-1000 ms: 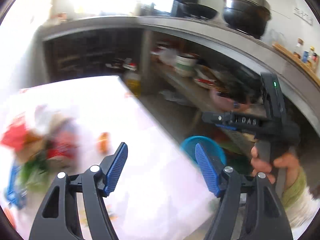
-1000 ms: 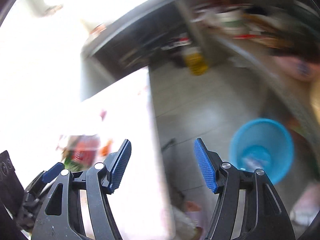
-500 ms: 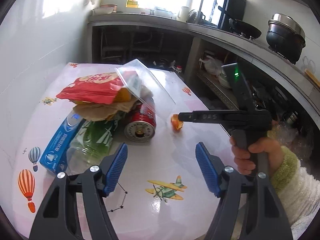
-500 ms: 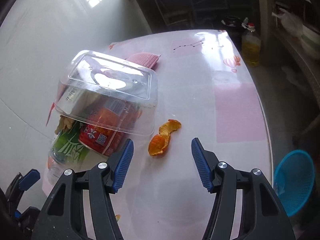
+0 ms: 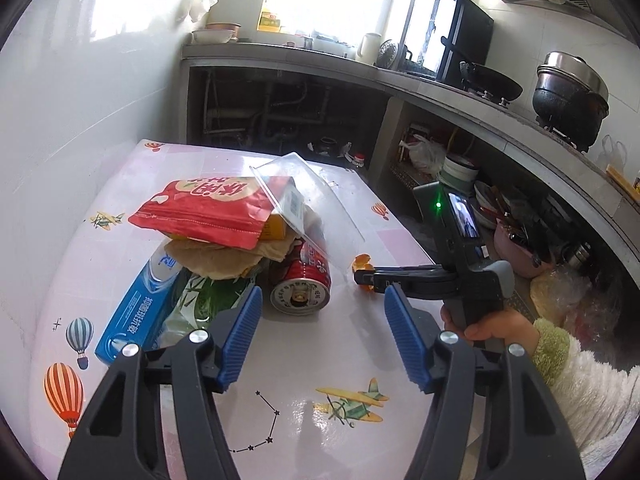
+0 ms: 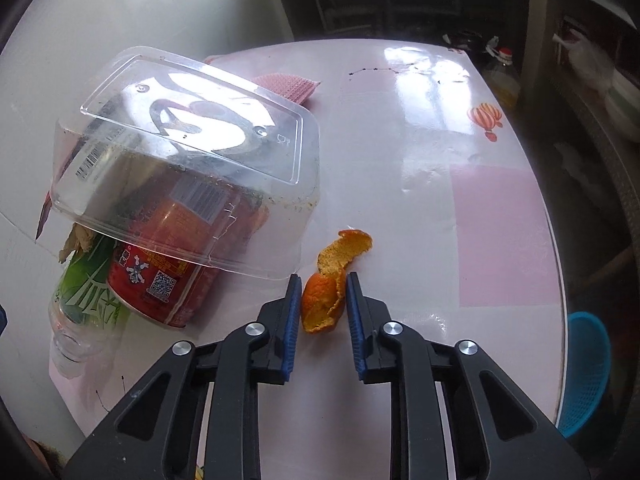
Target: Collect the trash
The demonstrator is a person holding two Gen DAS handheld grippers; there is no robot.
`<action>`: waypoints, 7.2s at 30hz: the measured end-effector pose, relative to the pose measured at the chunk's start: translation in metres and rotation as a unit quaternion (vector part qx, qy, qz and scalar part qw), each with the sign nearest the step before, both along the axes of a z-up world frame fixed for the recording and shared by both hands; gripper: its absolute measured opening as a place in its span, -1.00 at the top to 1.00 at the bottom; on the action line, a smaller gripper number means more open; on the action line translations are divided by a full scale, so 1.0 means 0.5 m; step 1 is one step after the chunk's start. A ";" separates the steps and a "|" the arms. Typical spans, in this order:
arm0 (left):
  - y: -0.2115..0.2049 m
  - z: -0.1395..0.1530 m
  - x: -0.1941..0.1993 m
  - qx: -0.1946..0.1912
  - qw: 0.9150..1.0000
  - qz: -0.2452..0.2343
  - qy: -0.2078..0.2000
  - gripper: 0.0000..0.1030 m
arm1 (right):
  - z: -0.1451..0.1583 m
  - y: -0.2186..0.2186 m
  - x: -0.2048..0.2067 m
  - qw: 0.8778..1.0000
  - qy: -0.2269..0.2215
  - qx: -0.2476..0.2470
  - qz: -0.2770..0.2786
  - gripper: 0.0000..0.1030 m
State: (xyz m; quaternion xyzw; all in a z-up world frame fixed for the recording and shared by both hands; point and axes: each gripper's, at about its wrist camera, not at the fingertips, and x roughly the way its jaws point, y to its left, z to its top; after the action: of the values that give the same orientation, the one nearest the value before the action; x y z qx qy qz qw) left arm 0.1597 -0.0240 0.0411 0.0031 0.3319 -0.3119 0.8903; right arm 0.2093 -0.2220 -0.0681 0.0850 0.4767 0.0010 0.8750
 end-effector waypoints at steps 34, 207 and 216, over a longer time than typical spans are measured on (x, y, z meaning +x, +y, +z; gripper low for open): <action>-0.424 0.037 0.268 0.422 0.814 -0.399 0.009 -0.89 | 0.002 -0.087 -0.132 0.994 0.013 0.106 -0.025 0.76; 0.081 0.031 -0.082 -0.015 1.000 0.001 -0.019 -0.85 | 0.196 -0.043 -0.259 0.989 -0.136 -0.022 -0.054 -0.85; 0.171 0.036 -0.065 -0.037 0.997 0.054 -0.031 -0.85 | 0.188 -0.020 -0.224 0.991 -0.119 0.045 -0.030 -0.85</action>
State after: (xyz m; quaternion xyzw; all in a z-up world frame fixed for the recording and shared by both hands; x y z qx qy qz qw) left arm 0.1271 0.0616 0.0592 -0.0383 0.2919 -0.2756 0.9151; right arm 0.0972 -0.2318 0.0260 0.1380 0.3659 0.0058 0.9204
